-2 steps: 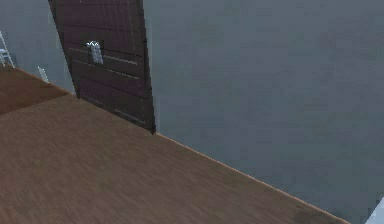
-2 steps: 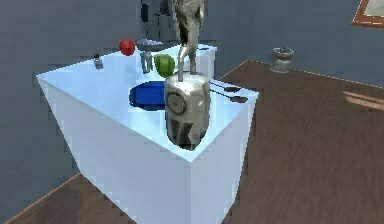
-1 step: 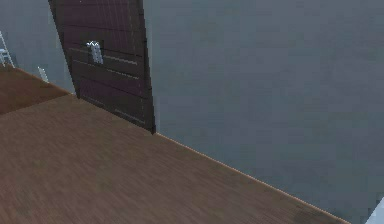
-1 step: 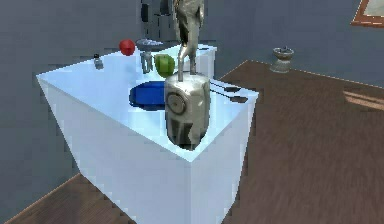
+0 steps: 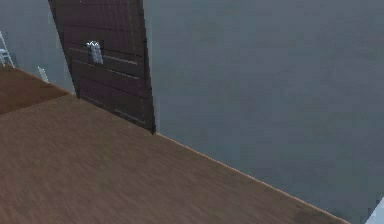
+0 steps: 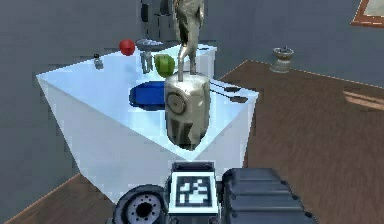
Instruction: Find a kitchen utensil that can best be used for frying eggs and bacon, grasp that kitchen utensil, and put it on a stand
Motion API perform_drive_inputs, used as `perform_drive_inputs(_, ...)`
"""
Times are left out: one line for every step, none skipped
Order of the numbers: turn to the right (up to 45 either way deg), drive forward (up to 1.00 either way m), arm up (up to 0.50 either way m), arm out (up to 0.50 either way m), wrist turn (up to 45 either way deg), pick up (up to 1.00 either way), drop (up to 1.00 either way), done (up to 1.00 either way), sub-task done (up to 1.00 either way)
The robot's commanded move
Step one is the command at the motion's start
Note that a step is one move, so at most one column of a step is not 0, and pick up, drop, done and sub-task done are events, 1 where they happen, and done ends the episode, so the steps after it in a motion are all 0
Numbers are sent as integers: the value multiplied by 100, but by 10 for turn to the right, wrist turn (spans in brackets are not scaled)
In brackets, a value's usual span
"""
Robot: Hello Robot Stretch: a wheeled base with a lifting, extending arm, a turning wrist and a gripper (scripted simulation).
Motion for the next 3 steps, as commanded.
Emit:
perform_drive_inputs(0, 0, 0, 50, 0, 0, 0, 0, 0)
perform_drive_inputs(0, 0, 0, 0, 450, 0, 0, 0, 0)
perform_drive_inputs(0, 0, 0, 0, 450, 0, 0, 0, 0)
